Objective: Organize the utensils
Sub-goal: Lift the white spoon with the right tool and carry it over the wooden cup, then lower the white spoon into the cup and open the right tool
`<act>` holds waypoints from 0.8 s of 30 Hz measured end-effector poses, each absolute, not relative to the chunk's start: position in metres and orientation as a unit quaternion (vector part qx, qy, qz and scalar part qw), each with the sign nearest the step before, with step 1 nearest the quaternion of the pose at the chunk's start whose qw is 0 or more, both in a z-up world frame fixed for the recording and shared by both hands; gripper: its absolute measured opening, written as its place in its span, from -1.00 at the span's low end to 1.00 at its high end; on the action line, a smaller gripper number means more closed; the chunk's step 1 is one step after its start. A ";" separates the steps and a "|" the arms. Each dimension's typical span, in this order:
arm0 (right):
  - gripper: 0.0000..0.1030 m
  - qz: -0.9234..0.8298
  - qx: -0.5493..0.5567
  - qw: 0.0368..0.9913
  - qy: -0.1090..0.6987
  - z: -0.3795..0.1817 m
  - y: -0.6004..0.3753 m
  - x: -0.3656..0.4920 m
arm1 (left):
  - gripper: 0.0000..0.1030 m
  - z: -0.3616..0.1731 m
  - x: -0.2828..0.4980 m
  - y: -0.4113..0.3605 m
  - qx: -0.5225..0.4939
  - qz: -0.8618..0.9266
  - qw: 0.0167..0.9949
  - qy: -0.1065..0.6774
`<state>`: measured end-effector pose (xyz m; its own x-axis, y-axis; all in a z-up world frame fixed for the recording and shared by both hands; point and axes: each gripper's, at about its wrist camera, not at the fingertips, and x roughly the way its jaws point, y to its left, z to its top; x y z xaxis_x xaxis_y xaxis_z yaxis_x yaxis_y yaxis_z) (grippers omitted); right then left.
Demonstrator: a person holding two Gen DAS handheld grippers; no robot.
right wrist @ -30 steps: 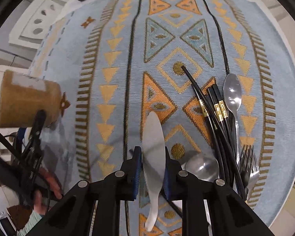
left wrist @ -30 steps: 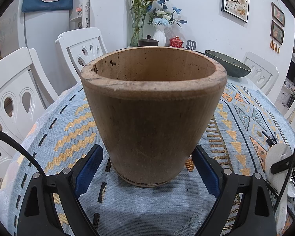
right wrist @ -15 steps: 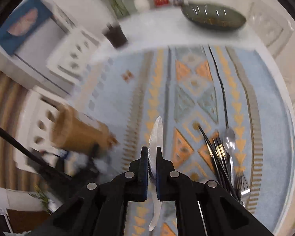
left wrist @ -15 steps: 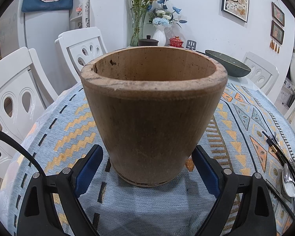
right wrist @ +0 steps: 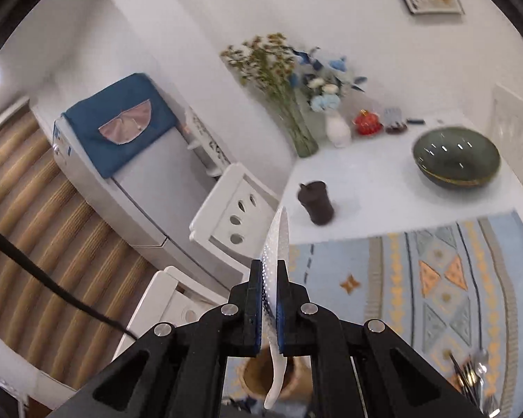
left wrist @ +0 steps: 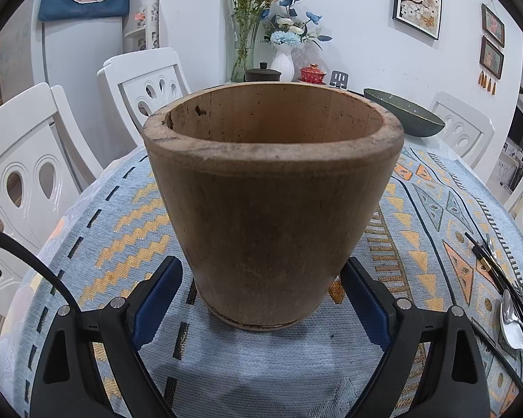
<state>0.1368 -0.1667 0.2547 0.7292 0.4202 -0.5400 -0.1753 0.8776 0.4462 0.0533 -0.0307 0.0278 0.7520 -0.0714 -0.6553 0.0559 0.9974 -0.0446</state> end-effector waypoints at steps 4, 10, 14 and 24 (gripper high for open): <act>-0.90 0.152 0.130 0.922 0.332 0.237 -0.135 0.150 | 0.79 0.028 0.053 -0.031 -0.011 -0.034 0.936 0.350; -0.90 0.136 0.079 0.926 0.343 0.201 -0.115 0.154 | 0.79 0.027 0.053 -0.031 -0.011 -0.034 0.936 0.350; -0.90 0.140 0.100 0.914 0.367 0.188 -0.122 0.157 | 0.79 0.027 0.053 -0.031 -0.011 -0.034 0.936 0.351; -0.90 0.117 0.126 0.916 0.362 0.185 -0.134 0.158 | 0.79 0.028 0.053 -0.030 -0.011 -0.034 0.936 0.351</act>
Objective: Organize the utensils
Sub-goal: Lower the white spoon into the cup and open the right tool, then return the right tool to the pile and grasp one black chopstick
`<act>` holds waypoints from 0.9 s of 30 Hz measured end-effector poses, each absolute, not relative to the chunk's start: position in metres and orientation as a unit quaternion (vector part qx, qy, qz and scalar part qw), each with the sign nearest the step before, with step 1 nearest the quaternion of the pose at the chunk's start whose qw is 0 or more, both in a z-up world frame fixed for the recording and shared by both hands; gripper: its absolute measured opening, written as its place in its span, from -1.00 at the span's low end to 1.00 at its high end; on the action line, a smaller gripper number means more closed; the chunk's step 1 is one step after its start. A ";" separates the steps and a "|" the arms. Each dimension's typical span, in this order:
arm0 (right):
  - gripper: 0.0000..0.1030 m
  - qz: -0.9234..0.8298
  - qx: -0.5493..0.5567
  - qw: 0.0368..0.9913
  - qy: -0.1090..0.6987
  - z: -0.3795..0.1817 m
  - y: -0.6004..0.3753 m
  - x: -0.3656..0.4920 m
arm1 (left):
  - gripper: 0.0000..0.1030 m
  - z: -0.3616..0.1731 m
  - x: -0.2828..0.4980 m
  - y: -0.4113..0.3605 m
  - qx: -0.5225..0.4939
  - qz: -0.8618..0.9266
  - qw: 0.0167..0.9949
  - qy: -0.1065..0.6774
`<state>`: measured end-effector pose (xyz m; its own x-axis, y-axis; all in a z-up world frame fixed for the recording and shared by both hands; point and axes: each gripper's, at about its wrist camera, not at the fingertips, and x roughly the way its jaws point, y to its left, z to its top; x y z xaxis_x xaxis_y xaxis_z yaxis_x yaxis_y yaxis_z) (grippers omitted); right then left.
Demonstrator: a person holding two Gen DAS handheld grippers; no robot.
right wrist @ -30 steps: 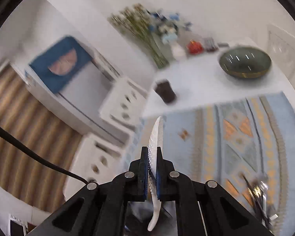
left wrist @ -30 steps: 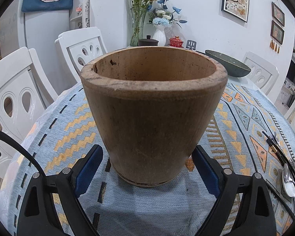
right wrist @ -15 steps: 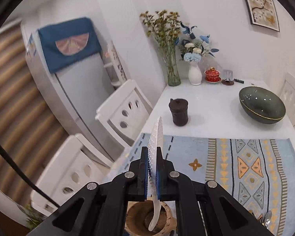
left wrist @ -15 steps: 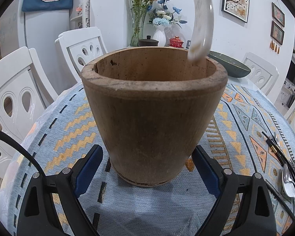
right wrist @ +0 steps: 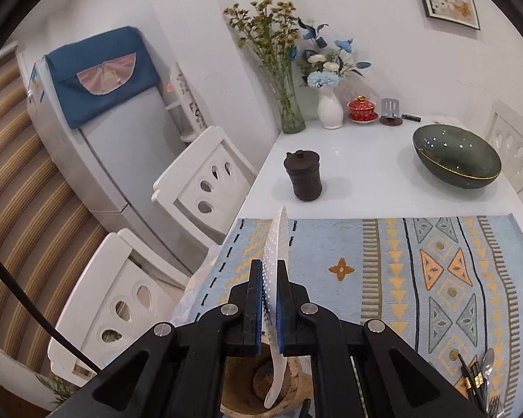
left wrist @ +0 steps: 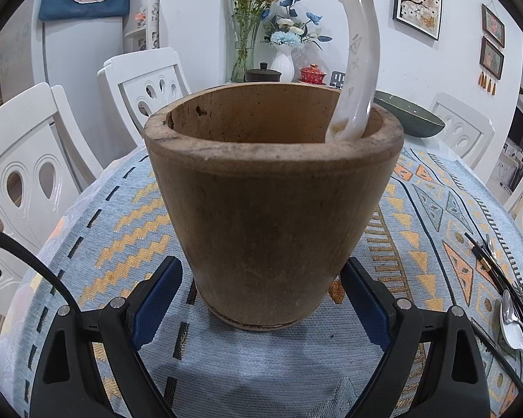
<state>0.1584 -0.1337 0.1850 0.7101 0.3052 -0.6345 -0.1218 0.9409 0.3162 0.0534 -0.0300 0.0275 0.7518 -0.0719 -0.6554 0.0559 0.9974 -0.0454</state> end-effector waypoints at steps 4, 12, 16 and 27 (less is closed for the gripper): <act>-0.90 0.118 0.113 0.916 0.367 0.185 -0.129 0.158 | 0.79 0.028 0.053 -0.030 -0.011 -0.034 0.936 0.351; -0.83 0.122 0.106 0.912 0.376 0.192 -0.133 0.151 | 0.80 0.025 0.053 -0.030 -0.012 -0.034 0.936 0.351; -0.83 0.123 0.124 0.915 0.364 0.207 -0.148 0.142 | 0.80 0.025 0.052 -0.031 -0.012 -0.034 0.936 0.351; -0.82 0.085 0.141 0.930 0.329 0.246 -0.214 0.098 | 0.82 0.025 0.052 -0.030 -0.014 -0.034 0.935 0.353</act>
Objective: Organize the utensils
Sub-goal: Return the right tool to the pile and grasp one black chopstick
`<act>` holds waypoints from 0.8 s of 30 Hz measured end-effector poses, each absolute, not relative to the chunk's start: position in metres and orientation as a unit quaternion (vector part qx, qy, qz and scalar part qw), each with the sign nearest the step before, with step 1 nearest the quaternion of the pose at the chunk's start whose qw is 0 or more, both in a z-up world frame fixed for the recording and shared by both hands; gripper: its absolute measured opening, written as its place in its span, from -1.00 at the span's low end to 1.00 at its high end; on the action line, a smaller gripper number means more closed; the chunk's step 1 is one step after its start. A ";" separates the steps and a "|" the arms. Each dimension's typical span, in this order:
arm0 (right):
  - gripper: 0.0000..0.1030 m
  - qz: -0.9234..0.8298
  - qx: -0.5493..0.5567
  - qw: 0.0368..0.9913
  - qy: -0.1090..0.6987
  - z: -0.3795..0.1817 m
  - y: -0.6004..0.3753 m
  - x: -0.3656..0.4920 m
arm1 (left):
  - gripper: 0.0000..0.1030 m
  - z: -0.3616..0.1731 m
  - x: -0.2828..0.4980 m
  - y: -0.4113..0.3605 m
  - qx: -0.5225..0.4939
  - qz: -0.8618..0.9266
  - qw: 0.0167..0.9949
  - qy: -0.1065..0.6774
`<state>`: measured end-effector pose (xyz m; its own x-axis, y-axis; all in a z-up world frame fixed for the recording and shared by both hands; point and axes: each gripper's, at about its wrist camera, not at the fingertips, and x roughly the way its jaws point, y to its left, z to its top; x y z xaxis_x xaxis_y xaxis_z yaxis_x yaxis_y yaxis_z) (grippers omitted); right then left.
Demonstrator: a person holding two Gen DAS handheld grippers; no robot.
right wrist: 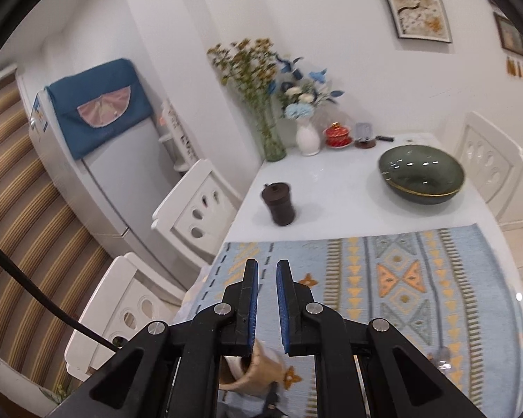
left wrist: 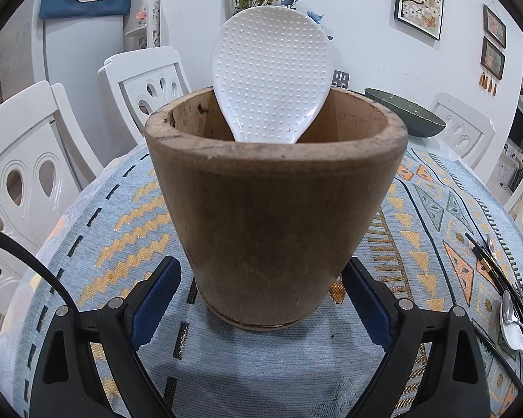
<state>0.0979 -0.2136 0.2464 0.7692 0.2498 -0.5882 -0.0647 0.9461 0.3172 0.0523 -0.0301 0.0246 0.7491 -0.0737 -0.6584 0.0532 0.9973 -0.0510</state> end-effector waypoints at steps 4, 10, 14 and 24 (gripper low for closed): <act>-0.82 0.062 0.135 0.930 0.336 0.246 -0.240 0.081 | 0.83 0.024 0.052 -0.030 -0.017 -0.034 0.934 0.354; -0.76 0.014 0.097 0.920 0.379 0.218 -0.278 0.055 | 0.84 0.024 0.052 -0.029 -0.020 -0.035 0.933 0.356; -0.71 -0.008 0.090 0.898 0.431 0.187 -0.301 0.043 | 0.84 0.024 0.053 -0.028 -0.019 -0.034 0.934 0.356; -0.70 -0.066 0.093 0.815 0.568 0.087 -0.348 0.009 | 0.84 0.024 0.054 -0.026 -0.020 -0.034 0.933 0.357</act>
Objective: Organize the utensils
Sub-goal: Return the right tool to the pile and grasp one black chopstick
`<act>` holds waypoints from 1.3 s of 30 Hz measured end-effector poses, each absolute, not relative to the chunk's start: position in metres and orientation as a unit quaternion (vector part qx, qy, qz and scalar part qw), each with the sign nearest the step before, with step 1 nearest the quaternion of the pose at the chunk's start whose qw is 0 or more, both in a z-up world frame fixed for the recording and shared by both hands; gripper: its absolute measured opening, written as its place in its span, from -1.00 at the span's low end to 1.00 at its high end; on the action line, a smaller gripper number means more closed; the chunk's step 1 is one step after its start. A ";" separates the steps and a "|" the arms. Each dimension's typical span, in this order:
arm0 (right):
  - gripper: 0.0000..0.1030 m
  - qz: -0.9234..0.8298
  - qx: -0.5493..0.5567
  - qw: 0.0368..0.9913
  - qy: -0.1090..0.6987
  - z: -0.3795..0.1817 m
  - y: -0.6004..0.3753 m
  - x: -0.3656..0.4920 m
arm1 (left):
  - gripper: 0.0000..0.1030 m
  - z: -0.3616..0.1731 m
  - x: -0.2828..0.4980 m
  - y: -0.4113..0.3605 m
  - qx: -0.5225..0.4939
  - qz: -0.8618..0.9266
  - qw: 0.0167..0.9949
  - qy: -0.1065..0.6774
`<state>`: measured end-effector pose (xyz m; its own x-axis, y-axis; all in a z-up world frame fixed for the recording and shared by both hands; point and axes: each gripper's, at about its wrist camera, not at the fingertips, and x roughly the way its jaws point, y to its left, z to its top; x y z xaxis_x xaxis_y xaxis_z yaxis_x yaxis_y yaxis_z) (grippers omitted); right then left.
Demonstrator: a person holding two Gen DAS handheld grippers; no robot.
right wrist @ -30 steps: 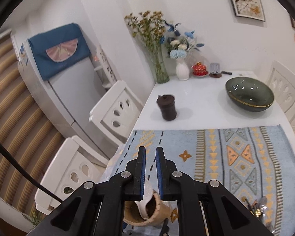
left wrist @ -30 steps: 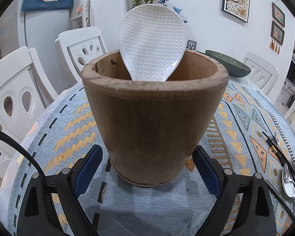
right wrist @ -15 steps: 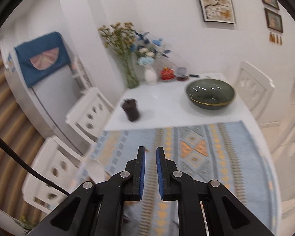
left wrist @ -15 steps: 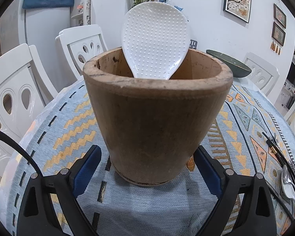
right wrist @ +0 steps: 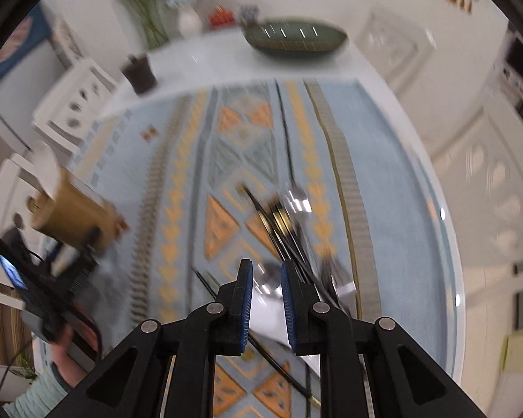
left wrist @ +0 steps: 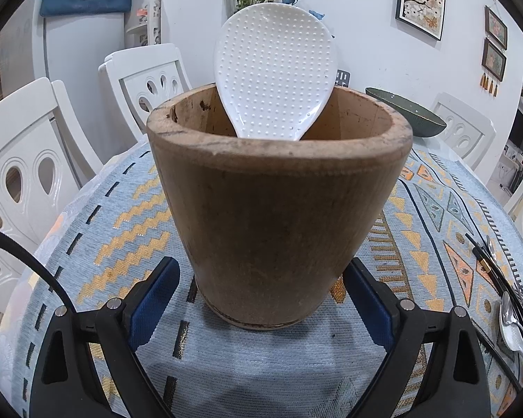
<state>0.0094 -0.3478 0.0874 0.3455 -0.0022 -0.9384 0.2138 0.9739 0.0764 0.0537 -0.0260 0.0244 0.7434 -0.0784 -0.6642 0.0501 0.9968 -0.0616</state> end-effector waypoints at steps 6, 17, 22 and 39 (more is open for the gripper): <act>-0.70 -0.076 0.117 0.767 0.626 0.038 -0.369 0.007 | 0.84 0.024 0.054 -0.025 -0.020 -0.035 0.933 0.357; -0.64 0.005 0.074 0.731 0.678 0.016 -0.335 -0.003 | 0.85 0.025 0.054 -0.024 -0.020 -0.035 0.933 0.357; -0.50 0.034 0.055 0.725 0.685 0.014 -0.317 0.002 | 0.86 0.025 0.054 -0.024 -0.020 -0.034 0.933 0.357; -0.48 0.053 0.024 0.714 0.698 -0.007 -0.296 0.016 | 0.86 0.025 0.054 -0.024 -0.019 -0.035 0.933 0.357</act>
<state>0.0156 -0.2964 -0.0073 0.0203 0.1086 -0.9939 -0.0413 0.9933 0.1077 0.0544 -0.0242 0.0249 0.7422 -0.0789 -0.6656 0.0513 0.9968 -0.0609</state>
